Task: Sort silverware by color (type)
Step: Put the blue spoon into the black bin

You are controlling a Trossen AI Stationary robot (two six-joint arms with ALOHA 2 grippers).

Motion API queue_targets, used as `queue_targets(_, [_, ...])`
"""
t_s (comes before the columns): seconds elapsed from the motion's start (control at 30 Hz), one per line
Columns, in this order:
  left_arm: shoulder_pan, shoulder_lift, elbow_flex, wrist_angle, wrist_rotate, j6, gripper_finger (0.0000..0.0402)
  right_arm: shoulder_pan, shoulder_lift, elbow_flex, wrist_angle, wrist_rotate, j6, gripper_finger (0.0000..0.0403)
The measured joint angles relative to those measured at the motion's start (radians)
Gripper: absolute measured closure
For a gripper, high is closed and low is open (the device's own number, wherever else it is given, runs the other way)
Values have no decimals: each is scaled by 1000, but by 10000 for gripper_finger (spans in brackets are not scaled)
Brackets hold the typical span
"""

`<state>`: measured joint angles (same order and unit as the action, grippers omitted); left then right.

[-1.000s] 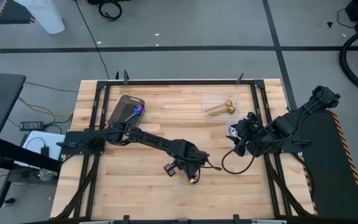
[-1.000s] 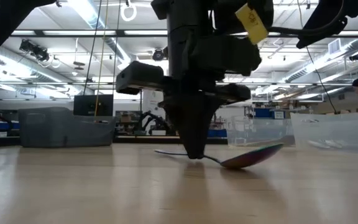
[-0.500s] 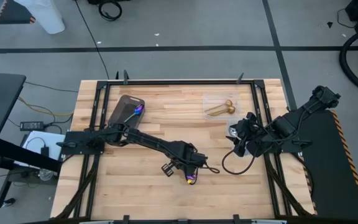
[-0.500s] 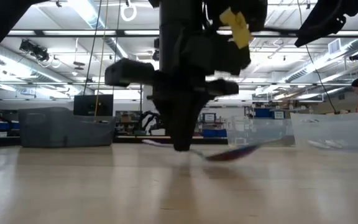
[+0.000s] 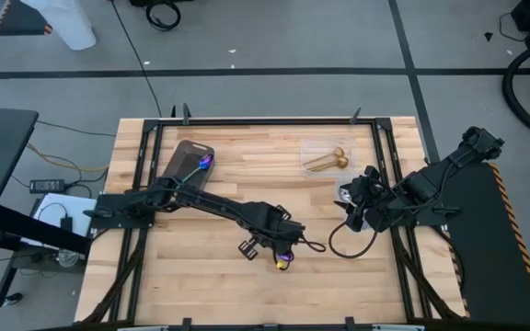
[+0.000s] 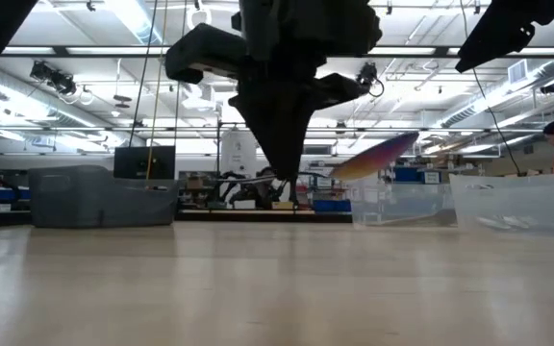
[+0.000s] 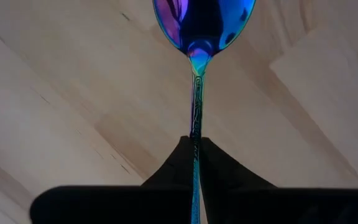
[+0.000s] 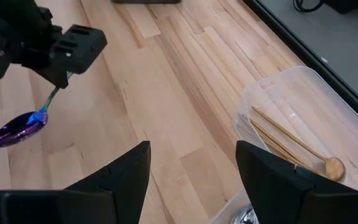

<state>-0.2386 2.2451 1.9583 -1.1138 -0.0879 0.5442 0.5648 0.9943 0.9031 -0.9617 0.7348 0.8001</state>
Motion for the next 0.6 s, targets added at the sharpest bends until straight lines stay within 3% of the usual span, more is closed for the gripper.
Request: queue_targets(0.6, [-8, -20, -2, -157, 0, -116, 388, 0, 0, 0, 0, -2, 0, 157])
